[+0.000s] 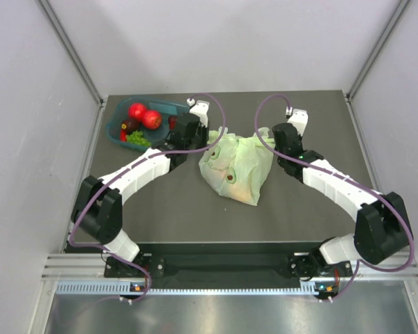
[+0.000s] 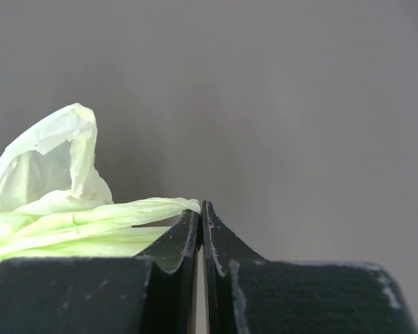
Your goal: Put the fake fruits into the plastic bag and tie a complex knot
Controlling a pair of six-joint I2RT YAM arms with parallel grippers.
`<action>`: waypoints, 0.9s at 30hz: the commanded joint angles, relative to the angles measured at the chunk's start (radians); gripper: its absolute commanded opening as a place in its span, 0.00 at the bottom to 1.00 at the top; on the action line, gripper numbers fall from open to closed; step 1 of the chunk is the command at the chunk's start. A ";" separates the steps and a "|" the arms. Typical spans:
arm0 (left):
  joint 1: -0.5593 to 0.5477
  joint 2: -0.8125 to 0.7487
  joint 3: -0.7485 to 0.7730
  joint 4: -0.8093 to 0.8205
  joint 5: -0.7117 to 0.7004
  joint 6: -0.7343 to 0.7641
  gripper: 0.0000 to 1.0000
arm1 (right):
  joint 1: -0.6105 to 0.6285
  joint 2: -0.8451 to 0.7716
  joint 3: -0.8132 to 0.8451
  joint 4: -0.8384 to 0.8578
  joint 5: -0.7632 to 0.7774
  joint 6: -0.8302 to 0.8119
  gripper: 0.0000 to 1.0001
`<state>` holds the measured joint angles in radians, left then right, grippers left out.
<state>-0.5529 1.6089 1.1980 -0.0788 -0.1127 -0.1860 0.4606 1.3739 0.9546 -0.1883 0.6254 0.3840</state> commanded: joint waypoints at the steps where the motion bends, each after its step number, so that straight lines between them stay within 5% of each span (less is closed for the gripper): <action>1: 0.056 -0.066 -0.043 -0.076 -0.338 0.000 0.00 | -0.036 0.039 -0.053 -0.050 0.310 -0.033 0.00; 19: 0.096 -0.078 -0.109 -0.069 -0.432 -0.018 0.00 | -0.108 0.036 -0.097 -0.042 0.301 0.006 0.00; 27: 0.076 -0.096 -0.062 -0.056 -0.273 0.034 0.00 | -0.093 -0.032 -0.067 0.022 0.113 -0.048 0.00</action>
<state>-0.5632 1.5806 1.1110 -0.0601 -0.1967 -0.2508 0.4553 1.4170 0.8906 -0.0826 0.5842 0.4393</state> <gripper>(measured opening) 0.014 0.006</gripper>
